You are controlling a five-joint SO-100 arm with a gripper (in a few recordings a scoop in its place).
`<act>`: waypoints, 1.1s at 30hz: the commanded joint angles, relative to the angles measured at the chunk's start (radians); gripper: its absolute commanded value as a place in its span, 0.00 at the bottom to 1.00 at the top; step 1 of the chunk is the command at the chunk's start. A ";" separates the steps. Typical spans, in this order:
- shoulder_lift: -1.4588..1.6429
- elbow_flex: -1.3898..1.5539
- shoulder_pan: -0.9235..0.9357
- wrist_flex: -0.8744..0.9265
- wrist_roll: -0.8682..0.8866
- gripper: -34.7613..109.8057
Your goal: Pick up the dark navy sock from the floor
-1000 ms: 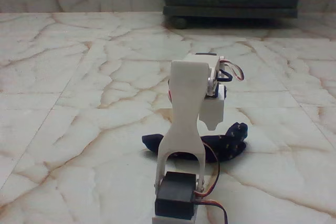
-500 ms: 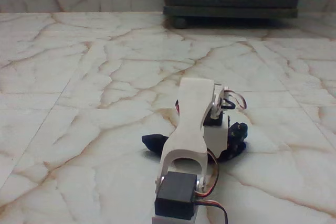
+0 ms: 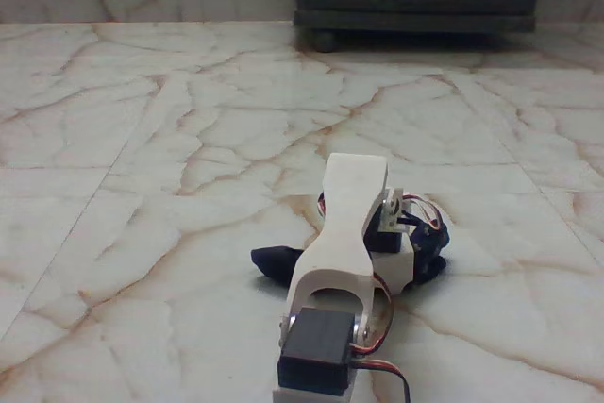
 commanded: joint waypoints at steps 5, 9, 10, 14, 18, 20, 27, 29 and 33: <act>0.164 0.155 -0.026 -0.051 0.006 0.24; 0.370 0.436 -0.041 -0.195 -0.006 0.24; 0.420 0.520 -0.044 -0.250 -0.018 0.24; 0.574 0.727 -0.057 -0.353 -0.069 0.24; 0.827 0.996 -0.069 -0.466 -0.143 0.24; 0.989 1.170 -0.089 -0.545 -0.193 0.24; 1.243 1.388 -0.120 -0.563 -0.222 0.24; 1.350 1.508 -0.126 -0.623 -0.241 0.24; 1.480 1.750 -0.129 -0.857 -0.305 0.24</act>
